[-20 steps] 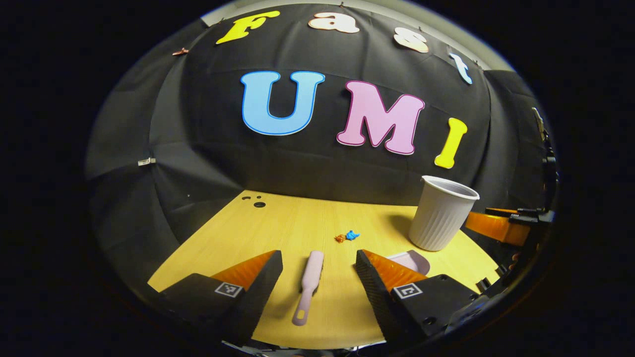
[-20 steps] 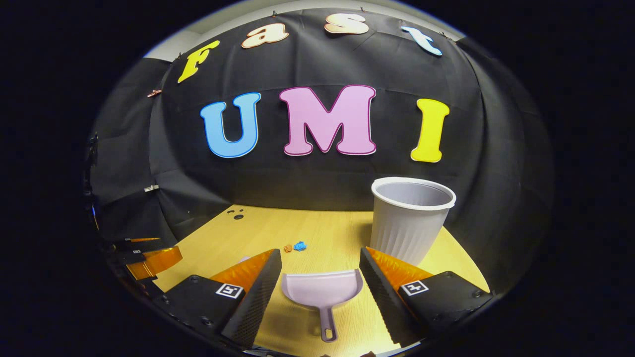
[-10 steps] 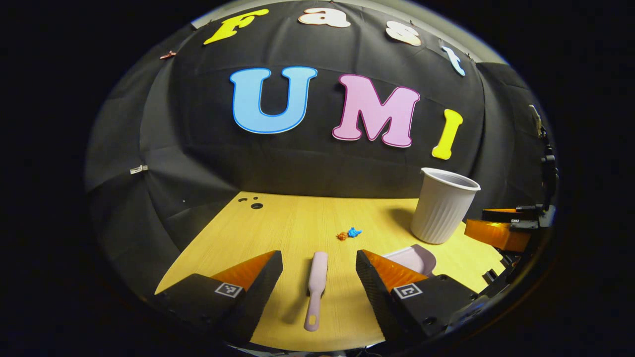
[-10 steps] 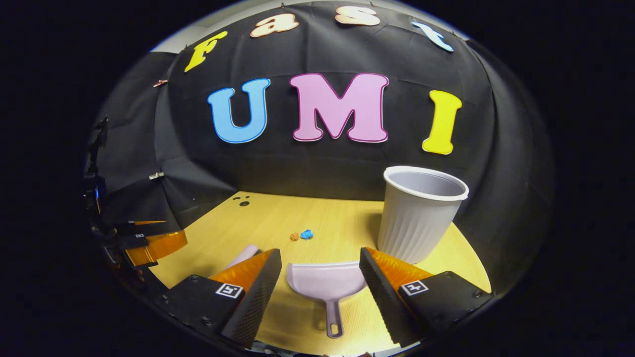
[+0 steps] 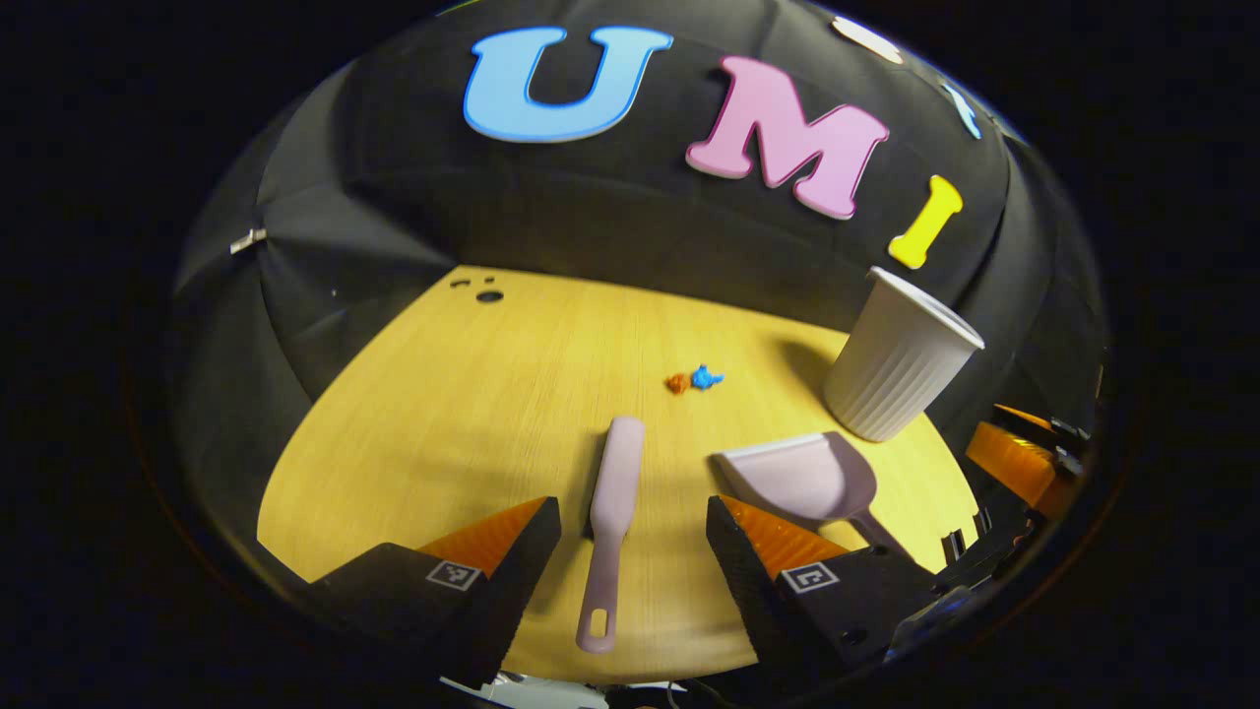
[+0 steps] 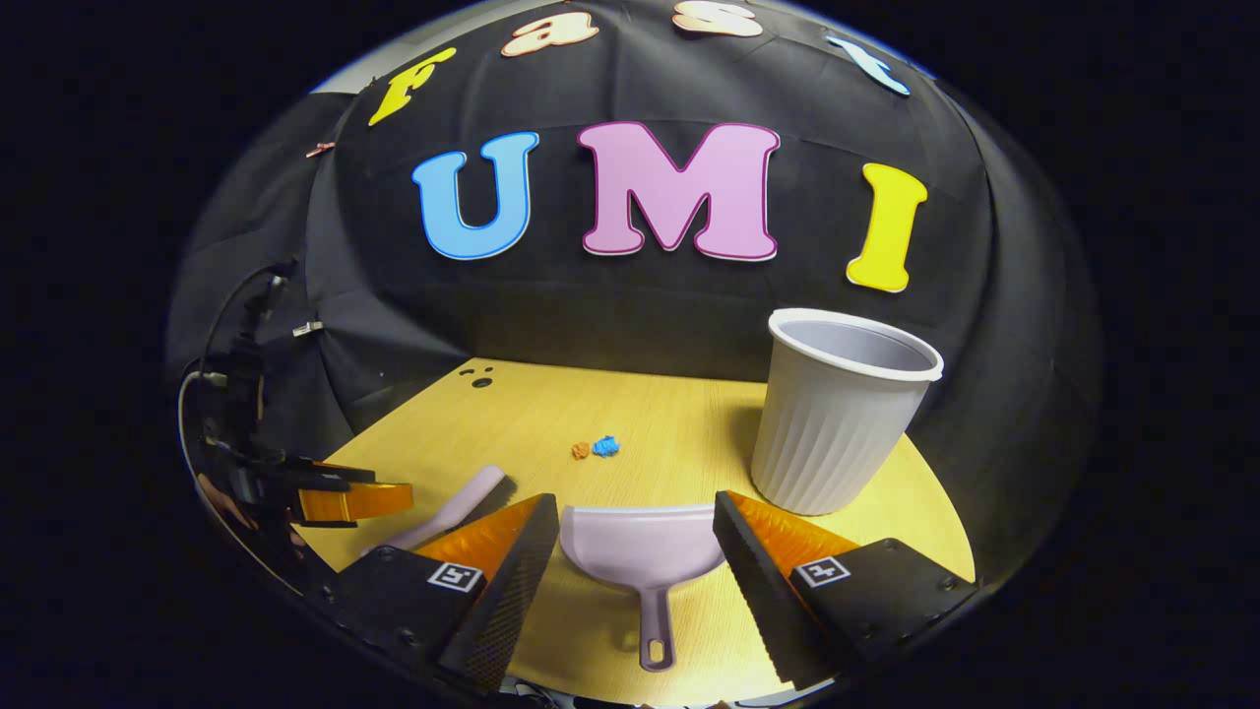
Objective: Pick up the small broom and dustpan from the desktop, sweep the trash into the dustpan with the broom, and then empty the trash into the garbage bin.
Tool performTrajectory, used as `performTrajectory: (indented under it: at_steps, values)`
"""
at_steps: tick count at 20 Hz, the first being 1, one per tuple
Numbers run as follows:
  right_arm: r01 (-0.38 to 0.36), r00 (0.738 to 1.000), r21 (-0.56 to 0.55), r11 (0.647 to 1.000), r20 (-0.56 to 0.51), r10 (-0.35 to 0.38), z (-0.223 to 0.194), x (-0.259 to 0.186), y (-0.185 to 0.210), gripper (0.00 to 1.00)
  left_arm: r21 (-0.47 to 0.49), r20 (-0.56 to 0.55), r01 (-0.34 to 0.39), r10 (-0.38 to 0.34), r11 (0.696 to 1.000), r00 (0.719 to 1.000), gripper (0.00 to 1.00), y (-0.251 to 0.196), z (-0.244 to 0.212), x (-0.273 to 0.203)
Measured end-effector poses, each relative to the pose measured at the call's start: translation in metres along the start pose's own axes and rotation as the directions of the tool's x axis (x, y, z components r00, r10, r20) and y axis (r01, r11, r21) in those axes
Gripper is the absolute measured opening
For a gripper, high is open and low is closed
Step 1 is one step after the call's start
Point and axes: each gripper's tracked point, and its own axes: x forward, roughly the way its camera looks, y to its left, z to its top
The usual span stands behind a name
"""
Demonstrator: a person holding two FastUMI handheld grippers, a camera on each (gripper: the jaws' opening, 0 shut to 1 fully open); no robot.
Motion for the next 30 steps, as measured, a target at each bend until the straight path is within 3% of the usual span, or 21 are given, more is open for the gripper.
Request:
performTrajectory:
  at_steps: [8, 15, 19, 21, 24, 26, 29, 30]
  values:
    - [0.046, 0.992, 0.097, 0.994, -0.120, -0.034, -0.042, 0.020, -0.027, 0.99, 0.040, -0.279, -0.015, 0.025, 0.999, 0.960, 0.95, 0.001, -0.040, 0.059]
    - [0.109, 0.980, 0.135, 0.985, -0.183, -0.083, -0.062, 0.035, -0.051, 0.99, 0.169, -0.382, -0.044, 0.106, 0.985, 0.918, 0.95, 0.003, -0.049, 0.095]
    - [0.092, 0.976, 0.168, 0.981, -0.211, -0.056, -0.071, 0.038, -0.049, 0.99, 0.193, -0.414, -0.053, 0.131, 0.980, 0.901, 0.92, 0.007, -0.059, 0.103]
    - [0.096, 0.974, 0.161, 0.982, -0.221, -0.059, -0.072, 0.036, -0.050, 0.99, 0.188, -0.431, -0.070, 0.147, 0.980, 0.890, 0.84, 0.011, -0.069, 0.105]
    - [0.105, 0.972, 0.163, 0.981, -0.227, -0.066, -0.075, 0.039, -0.052, 0.99, 0.196, -0.403, -0.085, 0.159, 0.977, 0.901, 0.63, 0.013, -0.068, 0.106]
    - [0.107, 0.970, 0.165, 0.980, -0.235, -0.066, -0.077, 0.039, -0.052, 0.99, 0.201, -0.393, -0.081, 0.156, 0.976, 0.906, 0.63, 0.012, -0.067, 0.108]
    - [0.088, 0.971, 0.122, 0.989, -0.232, -0.058, -0.075, 0.038, -0.049, 0.99, 0.183, -0.377, -0.092, 0.157, 0.979, 0.913, 0.39, 0.013, -0.067, 0.108]
    - [0.078, 0.972, 0.103, 0.992, -0.231, -0.052, -0.075, 0.037, -0.043, 0.99, 0.184, -0.364, -0.085, 0.148, 0.979, 0.920, 0.38, 0.012, -0.066, 0.110]
